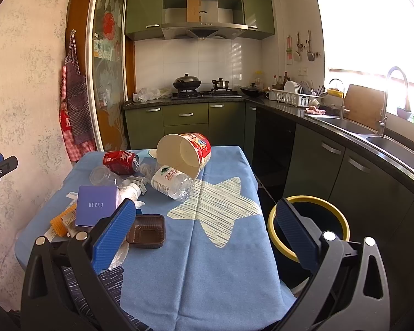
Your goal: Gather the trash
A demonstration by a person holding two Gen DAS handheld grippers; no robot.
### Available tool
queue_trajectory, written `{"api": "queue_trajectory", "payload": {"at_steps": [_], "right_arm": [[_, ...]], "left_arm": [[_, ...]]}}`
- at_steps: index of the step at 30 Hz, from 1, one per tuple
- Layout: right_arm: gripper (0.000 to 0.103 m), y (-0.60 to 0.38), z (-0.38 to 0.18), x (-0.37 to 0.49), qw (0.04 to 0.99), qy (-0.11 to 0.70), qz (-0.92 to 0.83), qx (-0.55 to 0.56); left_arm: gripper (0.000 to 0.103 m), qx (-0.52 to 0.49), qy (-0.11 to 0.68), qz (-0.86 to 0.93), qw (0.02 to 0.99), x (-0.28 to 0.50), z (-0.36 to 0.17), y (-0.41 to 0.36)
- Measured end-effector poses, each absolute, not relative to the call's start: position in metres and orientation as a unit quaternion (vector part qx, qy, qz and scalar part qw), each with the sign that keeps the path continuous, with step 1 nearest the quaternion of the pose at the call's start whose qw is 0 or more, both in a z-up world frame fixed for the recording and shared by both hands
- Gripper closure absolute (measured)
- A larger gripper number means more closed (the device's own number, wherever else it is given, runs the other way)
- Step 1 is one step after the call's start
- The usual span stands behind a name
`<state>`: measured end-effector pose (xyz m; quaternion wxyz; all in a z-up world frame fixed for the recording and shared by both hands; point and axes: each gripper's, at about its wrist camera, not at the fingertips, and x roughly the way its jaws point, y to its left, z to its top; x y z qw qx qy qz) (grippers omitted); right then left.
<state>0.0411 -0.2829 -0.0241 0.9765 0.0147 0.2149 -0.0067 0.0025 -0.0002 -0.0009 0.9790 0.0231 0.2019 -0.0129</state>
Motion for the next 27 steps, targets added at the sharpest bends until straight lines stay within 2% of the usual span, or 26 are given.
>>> {"api": "queue_trajectory", "payload": {"at_steps": [27], "right_arm": [[0.006, -0.2812, -0.0324, 0.0445, 0.975, 0.221, -0.009, 0.012]], "left_arm": [[0.004, 0.025, 0.209, -0.023, 0.977, 0.0063, -0.0033, -0.0018]]}}
